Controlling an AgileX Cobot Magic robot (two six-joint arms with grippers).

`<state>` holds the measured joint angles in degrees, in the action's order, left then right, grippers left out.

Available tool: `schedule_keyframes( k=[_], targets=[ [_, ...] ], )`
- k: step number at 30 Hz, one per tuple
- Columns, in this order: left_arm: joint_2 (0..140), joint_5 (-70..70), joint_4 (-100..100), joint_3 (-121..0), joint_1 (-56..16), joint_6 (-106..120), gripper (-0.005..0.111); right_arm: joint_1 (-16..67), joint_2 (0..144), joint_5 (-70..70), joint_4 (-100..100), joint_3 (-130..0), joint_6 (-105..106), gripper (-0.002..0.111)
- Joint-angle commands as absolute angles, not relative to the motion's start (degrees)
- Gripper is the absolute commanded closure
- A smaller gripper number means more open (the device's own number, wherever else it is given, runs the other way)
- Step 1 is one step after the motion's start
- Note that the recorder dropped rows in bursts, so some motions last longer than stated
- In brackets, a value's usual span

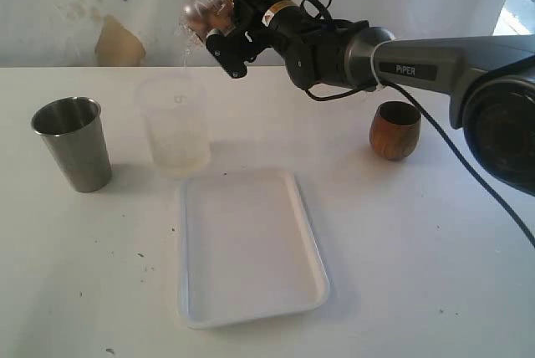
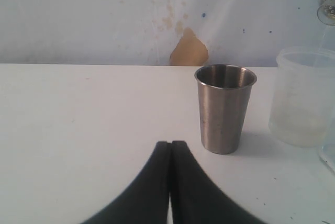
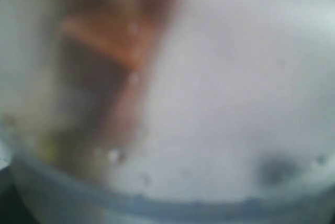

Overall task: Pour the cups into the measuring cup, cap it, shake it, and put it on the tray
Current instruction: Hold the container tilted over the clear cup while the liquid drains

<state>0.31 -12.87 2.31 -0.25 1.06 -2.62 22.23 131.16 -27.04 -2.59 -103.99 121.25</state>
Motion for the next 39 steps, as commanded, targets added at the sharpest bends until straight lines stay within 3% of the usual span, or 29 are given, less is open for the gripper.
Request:
schedule_keyframes(
  k=[1,39],
  targets=[
    [0.0,-12.3,2.0,0.0,0.9,-2.7,0.107,22.1,130.5,-29.8,-3.0,-104.6,121.7,0.108],
    [0.0,-12.1,2.0,0.0,0.9,-2.7,0.107,22.5,130.4,-30.0,-11.9,-104.6,115.6,0.108]
  ],
)
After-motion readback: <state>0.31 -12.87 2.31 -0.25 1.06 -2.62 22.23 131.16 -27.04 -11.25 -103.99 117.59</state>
